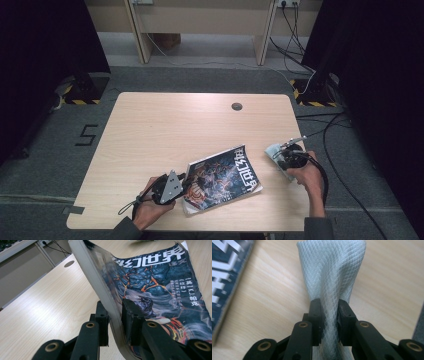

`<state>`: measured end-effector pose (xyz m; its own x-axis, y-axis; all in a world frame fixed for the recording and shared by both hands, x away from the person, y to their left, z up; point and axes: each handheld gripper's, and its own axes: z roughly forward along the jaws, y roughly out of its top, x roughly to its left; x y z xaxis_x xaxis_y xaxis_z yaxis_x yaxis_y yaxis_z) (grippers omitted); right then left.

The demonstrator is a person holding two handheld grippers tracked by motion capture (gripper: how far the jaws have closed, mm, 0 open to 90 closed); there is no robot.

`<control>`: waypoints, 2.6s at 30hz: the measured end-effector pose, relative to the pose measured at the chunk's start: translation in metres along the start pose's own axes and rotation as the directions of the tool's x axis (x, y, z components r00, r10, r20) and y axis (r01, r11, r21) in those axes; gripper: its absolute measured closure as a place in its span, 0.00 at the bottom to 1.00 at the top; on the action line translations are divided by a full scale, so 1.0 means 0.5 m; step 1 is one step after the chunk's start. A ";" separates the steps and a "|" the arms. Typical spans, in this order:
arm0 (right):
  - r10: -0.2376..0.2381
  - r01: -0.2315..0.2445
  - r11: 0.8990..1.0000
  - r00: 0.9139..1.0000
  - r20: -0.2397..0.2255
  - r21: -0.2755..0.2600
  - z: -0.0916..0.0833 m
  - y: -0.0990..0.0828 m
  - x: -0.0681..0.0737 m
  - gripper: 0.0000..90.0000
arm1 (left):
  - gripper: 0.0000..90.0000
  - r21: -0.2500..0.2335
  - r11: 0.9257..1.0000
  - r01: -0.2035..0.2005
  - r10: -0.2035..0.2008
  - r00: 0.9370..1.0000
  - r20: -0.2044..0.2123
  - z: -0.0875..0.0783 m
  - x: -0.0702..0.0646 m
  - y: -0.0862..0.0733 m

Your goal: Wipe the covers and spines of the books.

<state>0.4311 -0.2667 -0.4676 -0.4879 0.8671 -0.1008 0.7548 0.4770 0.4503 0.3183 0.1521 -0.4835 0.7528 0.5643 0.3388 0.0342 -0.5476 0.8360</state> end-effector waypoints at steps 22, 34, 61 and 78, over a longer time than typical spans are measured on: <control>-0.204 0.146 0.910 0.973 -0.111 -0.388 -0.089 0.116 0.159 0.45 | 0.83 -0.024 1.000 -0.018 0.018 1.000 0.002 -0.002 0.000 0.003; -0.385 0.294 0.871 0.906 -0.177 -0.394 -0.063 0.156 0.272 0.43 | 0.84 -0.031 0.998 -0.057 0.057 0.998 -0.002 -0.004 -0.004 0.009; -0.617 0.524 0.767 0.761 -0.201 -0.371 -0.070 0.148 0.316 0.67 | 0.88 -0.035 0.999 -0.029 0.030 0.999 0.028 -0.003 0.006 0.008; -0.643 0.540 0.752 0.729 -0.236 -0.379 -0.025 0.158 0.306 0.64 | 0.89 -0.057 0.998 -0.013 0.018 0.997 0.074 0.000 0.018 0.005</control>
<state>0.4105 -0.0983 -0.4365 -0.9442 0.2914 -0.1534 0.1377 0.7724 0.6200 0.3252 0.1562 -0.4783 0.7998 0.5074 0.3207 -0.0135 -0.5190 0.8547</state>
